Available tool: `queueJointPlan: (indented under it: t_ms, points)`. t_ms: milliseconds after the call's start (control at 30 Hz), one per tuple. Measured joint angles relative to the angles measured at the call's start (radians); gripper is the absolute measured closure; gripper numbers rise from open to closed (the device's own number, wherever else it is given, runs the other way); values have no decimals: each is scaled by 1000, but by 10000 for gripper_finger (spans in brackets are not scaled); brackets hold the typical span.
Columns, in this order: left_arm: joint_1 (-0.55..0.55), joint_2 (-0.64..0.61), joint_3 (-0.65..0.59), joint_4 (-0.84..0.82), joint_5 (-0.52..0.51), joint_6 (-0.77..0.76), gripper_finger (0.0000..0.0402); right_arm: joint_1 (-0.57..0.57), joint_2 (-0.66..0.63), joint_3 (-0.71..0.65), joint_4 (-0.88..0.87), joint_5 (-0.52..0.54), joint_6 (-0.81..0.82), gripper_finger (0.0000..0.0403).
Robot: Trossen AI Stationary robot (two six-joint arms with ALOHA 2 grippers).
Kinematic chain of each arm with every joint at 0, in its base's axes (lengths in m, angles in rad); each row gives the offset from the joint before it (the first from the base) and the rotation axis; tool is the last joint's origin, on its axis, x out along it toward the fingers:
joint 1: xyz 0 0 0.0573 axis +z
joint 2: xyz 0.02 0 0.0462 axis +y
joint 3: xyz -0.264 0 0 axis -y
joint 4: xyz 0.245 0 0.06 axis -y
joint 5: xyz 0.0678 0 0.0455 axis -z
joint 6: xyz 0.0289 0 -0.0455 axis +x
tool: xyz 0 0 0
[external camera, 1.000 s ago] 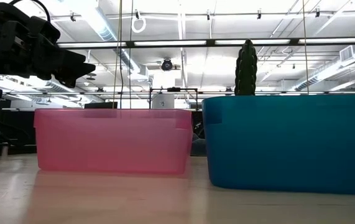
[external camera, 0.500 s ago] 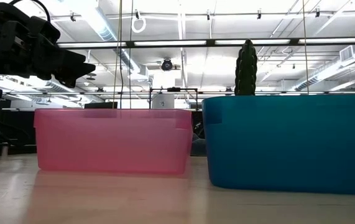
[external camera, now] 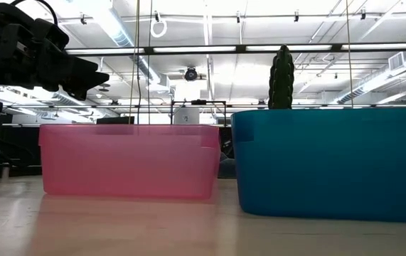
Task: Pick & Place hat
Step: Put the bottom black cap into the blue bin
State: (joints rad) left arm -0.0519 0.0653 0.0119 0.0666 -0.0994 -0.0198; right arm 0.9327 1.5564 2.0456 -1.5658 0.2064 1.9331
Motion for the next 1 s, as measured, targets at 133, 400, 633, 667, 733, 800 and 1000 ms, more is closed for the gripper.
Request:
queueJointPlan:
  t_ms: [133,400,633,667,733,800,1000]
  points:
    - [0,0,0,0,0,0,195,42,0,-69,0,-56,76,367]
    - [0,0,0,0,0,0,195,88,0,-216,53,-100,177,367]
    - [0,0,0,0,0,0,195,88,1,-311,89,-194,78,367]
    - [0,0,0,0,0,0,195,88,1,-319,96,-213,59,367]
    - [0,0,0,0,0,0,195,83,-1,-338,126,-226,18,367]
    - [0,0,0,0,0,0,195,79,0,-351,166,-227,-9,367]
    - [0,0,0,0,0,0,195,79,0,-407,364,-223,-99,367]
